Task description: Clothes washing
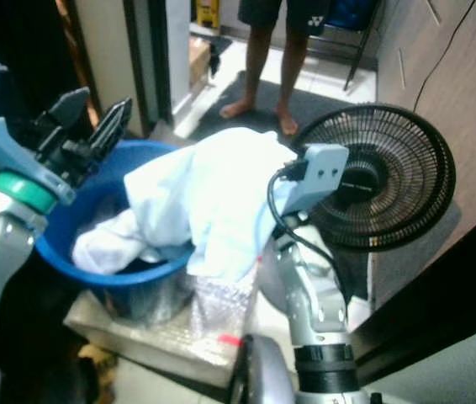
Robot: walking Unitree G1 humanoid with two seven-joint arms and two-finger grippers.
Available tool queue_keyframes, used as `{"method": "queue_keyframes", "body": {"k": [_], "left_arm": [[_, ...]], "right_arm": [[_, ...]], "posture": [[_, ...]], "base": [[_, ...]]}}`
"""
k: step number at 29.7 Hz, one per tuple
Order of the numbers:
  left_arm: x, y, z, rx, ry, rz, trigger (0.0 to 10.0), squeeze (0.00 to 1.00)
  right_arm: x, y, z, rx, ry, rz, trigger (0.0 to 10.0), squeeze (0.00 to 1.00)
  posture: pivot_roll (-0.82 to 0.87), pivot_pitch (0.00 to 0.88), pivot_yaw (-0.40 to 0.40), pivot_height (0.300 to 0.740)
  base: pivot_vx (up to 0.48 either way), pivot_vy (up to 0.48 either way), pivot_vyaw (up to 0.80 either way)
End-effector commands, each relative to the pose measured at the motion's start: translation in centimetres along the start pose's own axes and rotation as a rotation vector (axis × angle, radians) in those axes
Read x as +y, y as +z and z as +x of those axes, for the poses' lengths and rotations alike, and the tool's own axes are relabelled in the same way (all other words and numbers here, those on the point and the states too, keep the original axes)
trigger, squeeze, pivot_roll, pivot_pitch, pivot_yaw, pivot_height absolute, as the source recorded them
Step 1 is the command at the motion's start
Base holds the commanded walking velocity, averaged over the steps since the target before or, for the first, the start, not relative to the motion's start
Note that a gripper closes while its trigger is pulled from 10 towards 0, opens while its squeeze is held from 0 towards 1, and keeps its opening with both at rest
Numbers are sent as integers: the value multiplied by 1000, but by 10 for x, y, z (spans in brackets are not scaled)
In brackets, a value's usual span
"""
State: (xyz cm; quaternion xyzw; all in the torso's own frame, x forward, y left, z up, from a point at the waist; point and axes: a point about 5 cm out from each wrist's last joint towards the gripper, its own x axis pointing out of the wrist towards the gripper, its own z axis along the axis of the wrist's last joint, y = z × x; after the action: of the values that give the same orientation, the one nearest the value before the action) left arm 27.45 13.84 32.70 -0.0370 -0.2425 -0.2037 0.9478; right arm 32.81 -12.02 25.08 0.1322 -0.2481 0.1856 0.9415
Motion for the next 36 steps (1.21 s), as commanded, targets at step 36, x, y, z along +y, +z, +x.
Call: {"method": "queue_keyframes", "body": {"k": [36], "left_arm": [[-6,-1,5,-17,-15,-3,10000,0]], "right_arm": [[-2,4,-6,-1,-22,4,10000,0]], "posture": [[94,107,-30,676]], "base": [[0,0,0]]}}
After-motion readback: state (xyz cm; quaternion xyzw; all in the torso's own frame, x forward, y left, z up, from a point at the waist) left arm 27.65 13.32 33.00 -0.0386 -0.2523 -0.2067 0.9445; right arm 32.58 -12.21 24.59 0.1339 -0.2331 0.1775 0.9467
